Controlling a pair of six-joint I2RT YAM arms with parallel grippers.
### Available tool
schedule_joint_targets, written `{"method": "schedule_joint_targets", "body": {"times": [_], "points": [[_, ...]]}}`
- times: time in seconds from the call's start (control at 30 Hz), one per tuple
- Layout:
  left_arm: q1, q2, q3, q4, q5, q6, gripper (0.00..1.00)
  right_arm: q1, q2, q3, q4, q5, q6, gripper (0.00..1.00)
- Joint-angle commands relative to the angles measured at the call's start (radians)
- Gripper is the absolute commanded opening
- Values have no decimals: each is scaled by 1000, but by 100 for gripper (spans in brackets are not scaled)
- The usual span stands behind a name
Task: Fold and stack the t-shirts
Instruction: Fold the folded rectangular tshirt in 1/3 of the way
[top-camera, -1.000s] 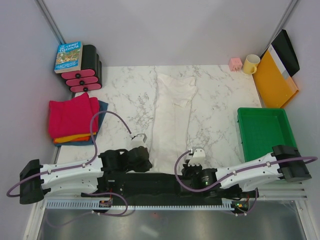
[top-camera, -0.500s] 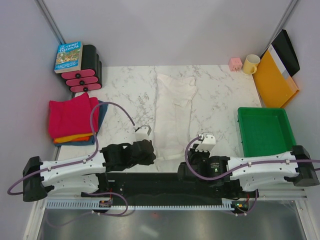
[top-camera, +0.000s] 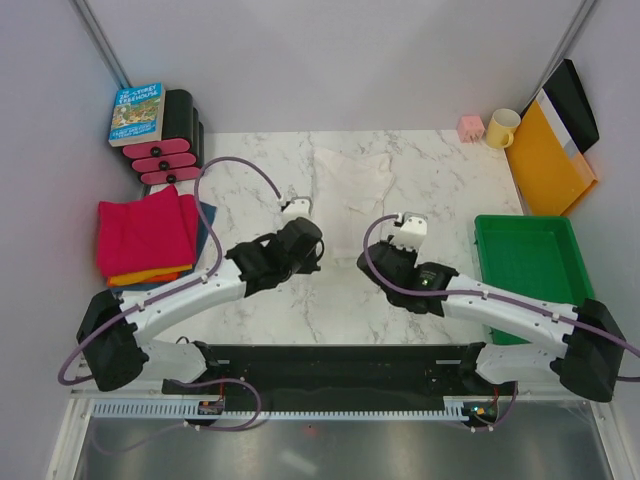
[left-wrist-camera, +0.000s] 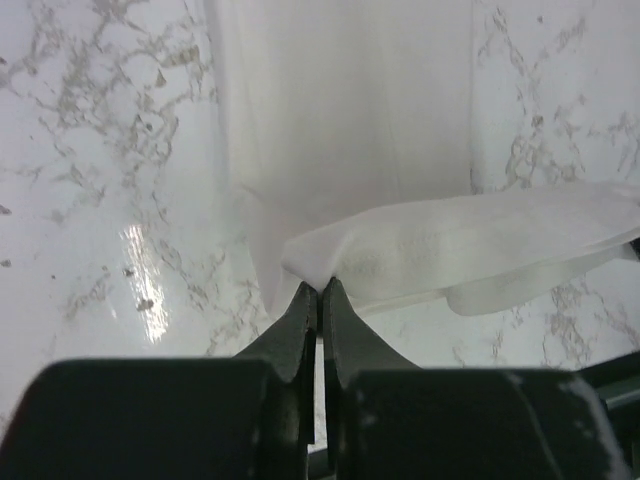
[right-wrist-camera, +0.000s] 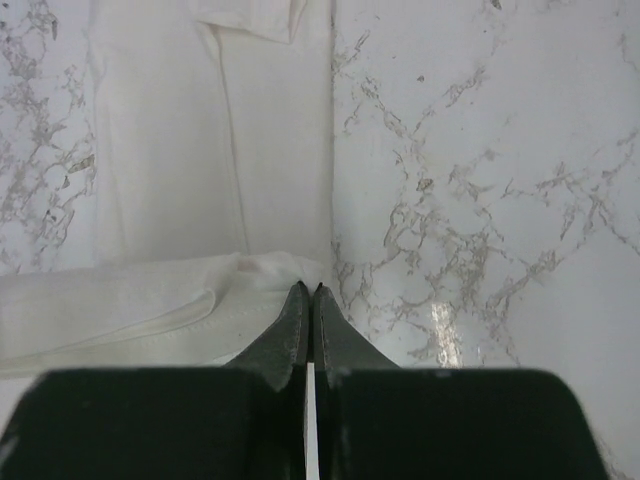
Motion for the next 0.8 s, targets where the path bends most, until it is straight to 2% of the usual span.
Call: {"method": "schedule_joint_targets", "body": {"times": [0.0,0.1,0.3,0.5,0.77], "points": [[108,73,76,36,-14,163,2,-126,87,49,145,-72,-241,0],[171,140,130,66,18,199,2,-232,158,74,223,-135,-308,0],[242,297,219,91,50,231,2,-342,328,173,300,-218,-377,0],[274,456,332,94,82,249,2,-404,452,248,335,-263,-396,0],[329,587,429,94,128,257,2,-459,602,334,352,-302,-416,0]]}}
